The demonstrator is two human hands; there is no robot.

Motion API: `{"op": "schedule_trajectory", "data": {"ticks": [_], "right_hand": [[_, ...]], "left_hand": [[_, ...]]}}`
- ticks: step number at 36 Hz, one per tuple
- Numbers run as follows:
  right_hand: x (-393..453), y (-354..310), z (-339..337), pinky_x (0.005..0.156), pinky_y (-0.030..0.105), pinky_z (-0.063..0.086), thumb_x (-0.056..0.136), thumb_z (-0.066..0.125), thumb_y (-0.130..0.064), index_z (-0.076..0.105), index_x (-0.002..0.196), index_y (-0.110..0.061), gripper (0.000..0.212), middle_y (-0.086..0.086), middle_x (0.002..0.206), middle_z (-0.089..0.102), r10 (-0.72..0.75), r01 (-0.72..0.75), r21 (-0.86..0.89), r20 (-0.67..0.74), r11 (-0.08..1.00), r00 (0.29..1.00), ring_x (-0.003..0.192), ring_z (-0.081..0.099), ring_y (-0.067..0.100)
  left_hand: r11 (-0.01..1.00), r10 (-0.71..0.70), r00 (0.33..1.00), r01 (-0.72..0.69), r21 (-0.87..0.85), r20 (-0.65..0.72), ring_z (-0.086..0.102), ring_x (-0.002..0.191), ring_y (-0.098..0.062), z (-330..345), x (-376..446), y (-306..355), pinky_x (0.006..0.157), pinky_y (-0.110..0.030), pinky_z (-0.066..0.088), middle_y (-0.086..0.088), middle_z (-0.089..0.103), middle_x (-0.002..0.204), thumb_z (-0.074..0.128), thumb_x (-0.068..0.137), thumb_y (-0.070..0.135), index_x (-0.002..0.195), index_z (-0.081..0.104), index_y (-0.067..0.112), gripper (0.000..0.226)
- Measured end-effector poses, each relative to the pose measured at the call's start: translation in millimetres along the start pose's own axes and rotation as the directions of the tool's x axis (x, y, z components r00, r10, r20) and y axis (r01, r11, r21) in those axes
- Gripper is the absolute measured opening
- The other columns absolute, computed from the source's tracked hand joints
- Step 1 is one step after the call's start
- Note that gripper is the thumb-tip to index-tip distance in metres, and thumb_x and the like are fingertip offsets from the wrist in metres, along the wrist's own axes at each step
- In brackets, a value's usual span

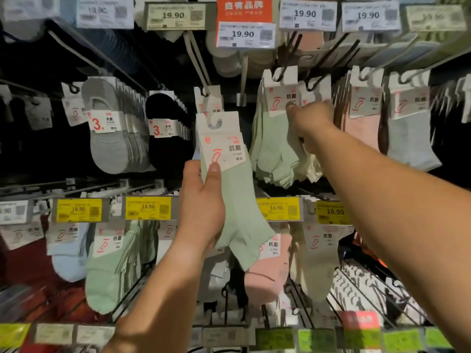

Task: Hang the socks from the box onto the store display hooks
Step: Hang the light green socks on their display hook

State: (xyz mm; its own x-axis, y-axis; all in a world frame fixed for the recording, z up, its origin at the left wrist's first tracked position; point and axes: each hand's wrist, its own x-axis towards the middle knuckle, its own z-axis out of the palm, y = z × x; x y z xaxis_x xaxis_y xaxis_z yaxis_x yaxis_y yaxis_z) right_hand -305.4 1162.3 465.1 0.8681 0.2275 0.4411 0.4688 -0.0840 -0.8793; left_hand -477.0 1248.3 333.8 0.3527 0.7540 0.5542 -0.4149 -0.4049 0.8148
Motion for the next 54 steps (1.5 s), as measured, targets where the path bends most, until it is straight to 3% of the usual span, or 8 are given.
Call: {"op": "schedule_trajectory", "data": {"ticks": [5, 11, 15, 28, 39, 46, 49, 54], "right_hand": [[-25, 9, -10, 0.097, 0.037, 0.047, 0.095, 0.056, -0.046, 0.051, 0.132, -0.009, 0.052, 0.009, 0.129, 0.057, -0.215, 0.185, -0.203, -0.137, 0.962, 0.967, 0.117, 0.056, 0.028], [-110, 31, -1, 0.082, 0.031, 0.040, 0.100, 0.039, -0.055, 0.057, 0.110, -0.018, 0.042, -0.003, 0.107, 0.062, -0.188, 0.193, -0.006, 0.200, 0.981, 0.962, 0.100, 0.057, 0.017], [-107, 40, -3, 0.077, 0.022, 0.036, 0.103, 0.042, -0.043, 0.058, 0.121, -0.016, 0.036, 0.002, 0.122, 0.065, -0.249, 0.248, 0.028, 0.042, 0.968, 0.968, 0.108, 0.059, 0.017], [-49, -5, -37, 0.096, 0.044, 0.053, 0.090, 0.042, -0.056, 0.064, 0.118, -0.017, 0.052, 0.000, 0.114, 0.071, -0.301, 0.300, 0.119, -0.008, 0.947, 0.954, 0.106, 0.066, 0.020], [-17, -19, -37, 0.097, 0.045, 0.050, 0.084, 0.044, -0.061, 0.064, 0.109, -0.017, 0.054, 0.002, 0.110, 0.068, -0.203, 0.197, 0.092, 0.058, 0.976, 0.978, 0.103, 0.064, 0.027], [6, -1, -20, 0.082, 0.028, 0.043, 0.104, 0.040, -0.040, 0.056, 0.115, -0.007, 0.038, 0.008, 0.102, 0.061, -0.127, 0.128, -0.006, 0.116, 0.992, 0.985, 0.090, 0.058, 0.020], [10, 15, -3, 0.096, 0.038, 0.046, 0.104, 0.037, -0.045, 0.049, 0.134, -0.007, 0.050, 0.014, 0.125, 0.060, -0.131, 0.142, -0.120, 0.097, 0.983, 0.987, 0.115, 0.057, 0.031], [0, 59, 8, 0.073, 0.036, 0.036, 0.103, 0.035, -0.052, 0.038, 0.139, -0.009, 0.056, 0.019, 0.121, 0.062, -0.169, 0.205, -0.374, 0.127, 0.905, 0.978, 0.110, 0.059, 0.039]], "left_hand": [[0.999, 0.025, 0.999, -0.026, 0.034, 0.032, 0.067, 0.101, -0.015, 3, 4, 6, 0.085, -0.036, 0.056, 0.008, 0.069, 0.109, 0.047, 0.106, 0.033, 0.102, 0.052, 0.032, 0.007], [0.999, 0.029, 0.991, -0.032, 0.023, 0.130, 0.069, 0.099, -0.014, 33, 7, 24, 0.087, -0.035, 0.056, 0.008, 0.071, 0.102, 0.049, 0.106, 0.029, 0.105, 0.058, 0.023, 0.011], [0.994, 0.060, 0.978, -0.076, 0.078, 0.198, 0.068, 0.103, -0.020, 59, 15, 32, 0.094, -0.046, 0.054, 0.001, 0.072, 0.105, 0.047, 0.105, 0.038, 0.101, 0.059, 0.017, 0.024], [0.946, 0.274, 0.949, -0.295, 0.136, 0.154, 0.063, 0.110, -0.027, 106, 51, 75, 0.094, -0.046, 0.052, -0.007, 0.069, 0.118, 0.043, 0.106, 0.037, 0.108, 0.056, 0.009, 0.030], [0.976, 0.156, 0.975, -0.176, 0.124, 0.157, 0.066, 0.101, -0.022, 117, 78, 83, 0.090, -0.041, 0.055, -0.004, 0.069, 0.108, 0.046, 0.104, 0.038, 0.098, 0.060, 0.016, 0.027], [0.921, 0.044, 0.984, -0.107, 0.376, 0.173, 0.058, 0.117, -0.031, 127, 93, 59, 0.094, -0.038, 0.047, -0.011, 0.063, 0.128, 0.040, 0.106, 0.041, 0.128, 0.056, 0.010, 0.041], [0.830, -0.045, 0.986, -0.054, 0.555, 0.163, 0.056, 0.120, -0.037, 132, 95, 37, 0.085, -0.032, 0.039, -0.016, 0.060, 0.132, 0.036, 0.107, 0.044, 0.131, 0.050, 0.008, 0.046], [0.671, -0.017, 0.978, -0.143, 0.728, 0.208, 0.059, 0.114, -0.041, 126, 84, 7, 0.077, -0.037, 0.037, -0.024, 0.062, 0.124, 0.031, 0.109, 0.043, 0.127, 0.043, 0.002, 0.046]]}}
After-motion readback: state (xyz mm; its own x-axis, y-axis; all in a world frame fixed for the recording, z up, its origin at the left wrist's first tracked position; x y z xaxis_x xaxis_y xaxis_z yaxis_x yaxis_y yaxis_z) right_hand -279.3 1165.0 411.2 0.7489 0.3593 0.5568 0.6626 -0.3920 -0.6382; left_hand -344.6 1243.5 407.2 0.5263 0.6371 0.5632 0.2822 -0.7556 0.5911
